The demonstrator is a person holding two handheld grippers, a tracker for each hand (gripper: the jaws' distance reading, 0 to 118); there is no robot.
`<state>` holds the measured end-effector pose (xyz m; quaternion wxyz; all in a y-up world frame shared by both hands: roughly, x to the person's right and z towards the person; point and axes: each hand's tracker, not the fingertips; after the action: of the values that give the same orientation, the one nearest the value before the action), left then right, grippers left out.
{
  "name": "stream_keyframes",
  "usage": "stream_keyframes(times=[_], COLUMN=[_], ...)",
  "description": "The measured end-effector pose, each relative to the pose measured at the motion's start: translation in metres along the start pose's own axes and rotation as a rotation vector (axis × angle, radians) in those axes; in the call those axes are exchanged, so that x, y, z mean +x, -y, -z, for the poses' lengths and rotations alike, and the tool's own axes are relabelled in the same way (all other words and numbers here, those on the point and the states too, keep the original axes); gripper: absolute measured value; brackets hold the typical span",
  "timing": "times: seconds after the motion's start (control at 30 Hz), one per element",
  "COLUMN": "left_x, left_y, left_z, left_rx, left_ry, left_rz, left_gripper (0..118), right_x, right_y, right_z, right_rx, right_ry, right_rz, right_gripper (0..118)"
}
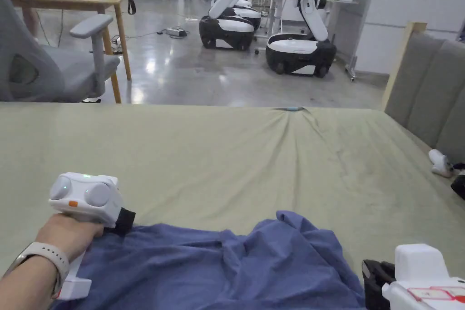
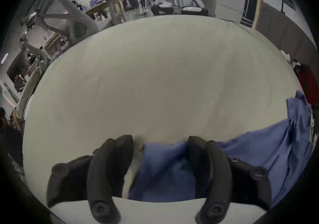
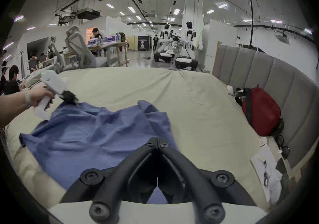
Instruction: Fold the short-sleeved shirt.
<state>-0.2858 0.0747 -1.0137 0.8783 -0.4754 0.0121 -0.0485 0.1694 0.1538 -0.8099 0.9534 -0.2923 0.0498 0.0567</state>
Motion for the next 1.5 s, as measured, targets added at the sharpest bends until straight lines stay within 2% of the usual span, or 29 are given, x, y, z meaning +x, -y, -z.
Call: stream_keyframes(times=[0.03, 0.07, 0.1, 0.13, 0.2, 0.23, 0.37, 0.4, 0.47, 0.5, 0.53, 0.6, 0.73, 0.8, 0.87, 1.27, 1.5], left_x=[0.002, 0.003, 0.003, -0.002, 0.000, 0.000, -0.002, -0.005, -0.005, -0.005, -0.006, -0.006, -0.016, -0.025, -0.033, -0.095, -0.110], left_y=[0.000, 0.000, 0.001, -0.004, -0.003, -0.003, -0.005, -0.007, -0.007, -0.007, -0.007, -0.005, -0.004, -0.005, -0.008, -0.039, -0.071], left_z=[-0.006, -0.011, -0.018, -0.022, -0.034, -0.040, -0.053, -0.052, -0.053, -0.053, -0.054, -0.058, -0.086, -0.110, -0.141, -0.363, -0.444], left_rx=[-0.003, -0.003, 0.001, 0.006, 0.023, 0.034, 0.052, 0.051, 0.049, 0.048, 0.047, 0.047, 0.140, 0.169, 0.231, 0.646, 0.807], left_ry=[0.013, 0.012, 0.031, 0.029, 0.031, 0.029, 0.042, 0.043, 0.044, 0.046, 0.048, 0.048, 0.024, 0.025, -0.012, -0.188, -0.263], left_rz=[0.006, 0.024, 0.028, 0.019, 0.039, 0.039, 0.035, 0.036, 0.037, 0.036, 0.035, 0.038, 0.006, -0.004, 0.015, 0.037, 0.032], left_gripper=[39, 11, 2, 2, 2, 2, 2, 2, 2, 2, 2, 2, 2, 2, 2, 2, 2], right_x=[0.007, 0.015, 0.020, 0.025, 0.035, 0.036, 0.039, 0.040, 0.043, 0.043, 0.043, 0.039, 0.039, 0.035, 0.029, -0.008, -0.026], right_y=[-0.009, -0.016, -0.024, -0.030, -0.040, -0.042, -0.036, -0.033, -0.027, -0.025, -0.024, -0.028, -0.053, -0.073, -0.096, -0.244, -0.325], right_z=[0.015, 0.031, 0.050, 0.068, 0.104, 0.119, 0.161, 0.168, 0.178, 0.180, 0.178, 0.167, 0.130, 0.105, 0.078, -0.085, -0.132], right_rx=[-0.013, -0.040, -0.076, -0.090, -0.173, -0.211, -0.261, -0.296, -0.349, -0.364, -0.364, -0.346, -0.247, -0.184, -0.110, 0.224, 0.425], right_ry=[-0.003, -0.011, -0.046, -0.049, -0.092, -0.102, -0.067, -0.099, -0.151, -0.202, -0.268, -0.206, -0.186, -0.150, -0.135, -0.145, -0.048], right_rz=[0.006, 0.007, 0.020, 0.054, 0.086, 0.095, 0.072, 0.077, 0.128, 0.137, 0.146, 0.119, 0.111, 0.066, 0.026, -0.001, -0.059], right_gripper=[0, 0, 8, 28, 95, 100, 92, 77, 21, 6, 5, 4, 4, 4, 4, 4, 4])
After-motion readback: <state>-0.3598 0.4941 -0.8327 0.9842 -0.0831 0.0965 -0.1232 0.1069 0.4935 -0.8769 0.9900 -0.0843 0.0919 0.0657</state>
